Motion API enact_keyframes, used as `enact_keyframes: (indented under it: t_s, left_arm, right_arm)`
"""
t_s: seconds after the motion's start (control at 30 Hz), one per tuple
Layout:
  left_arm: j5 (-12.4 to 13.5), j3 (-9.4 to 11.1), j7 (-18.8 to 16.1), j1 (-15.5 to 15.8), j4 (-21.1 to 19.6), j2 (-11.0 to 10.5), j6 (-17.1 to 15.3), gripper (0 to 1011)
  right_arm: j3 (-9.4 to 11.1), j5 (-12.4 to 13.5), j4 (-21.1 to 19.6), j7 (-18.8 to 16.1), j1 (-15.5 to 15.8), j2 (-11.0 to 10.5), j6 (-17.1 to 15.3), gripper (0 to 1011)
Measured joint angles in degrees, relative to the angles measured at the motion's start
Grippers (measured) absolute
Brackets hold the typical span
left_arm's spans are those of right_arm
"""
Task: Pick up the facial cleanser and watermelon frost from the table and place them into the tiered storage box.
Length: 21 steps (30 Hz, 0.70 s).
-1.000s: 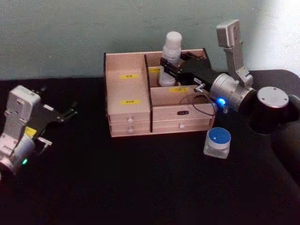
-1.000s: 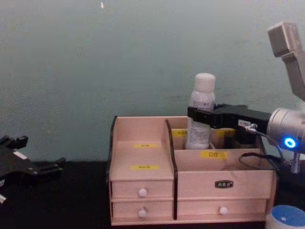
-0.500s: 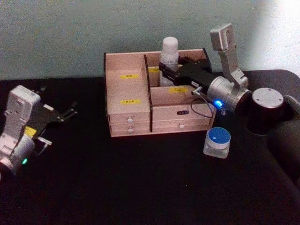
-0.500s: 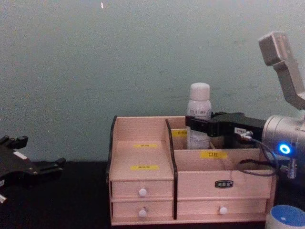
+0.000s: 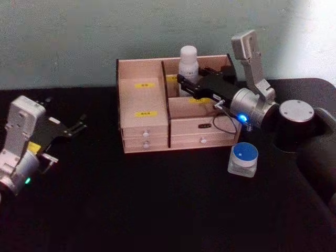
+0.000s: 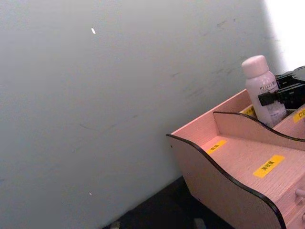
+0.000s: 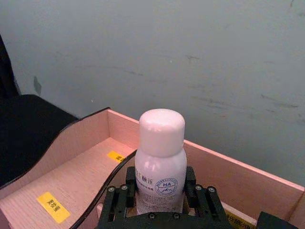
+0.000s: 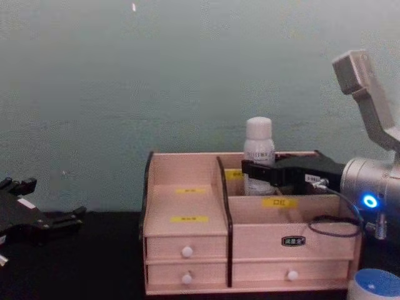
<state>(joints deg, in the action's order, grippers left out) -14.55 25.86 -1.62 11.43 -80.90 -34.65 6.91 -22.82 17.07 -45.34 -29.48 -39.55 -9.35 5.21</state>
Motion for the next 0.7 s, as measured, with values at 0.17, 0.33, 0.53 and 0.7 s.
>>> enact_keyframes:
  t_s: [0.17,0.33,0.53,0.7]
  left_arm:
    - [0.0,0.0,0.0,0.0,0.0,0.0,0.0,1001]
    - [0.0,0.0,0.0,0.0,0.0,0.0,0.0,1001]
    - [0.0,0.0,0.0,0.0,0.0,0.0,0.0,1001]
    - [0.0,0.0,0.0,0.0,0.0,0.0,0.0,1001]
  right_arm:
    - [0.1,-0.3,0.3,0.0,-0.1,0.1,-0.1,595]
    - [0.3,-0.4,0.2,-0.2,0.0,0.2,-0.3,595]
    - [0.3,-0.4,0.1,-0.2,0.0,0.1,-0.3,595]
    - [0.3,-0.4,0.1,-0.2,0.1,0.1,-0.3,594]
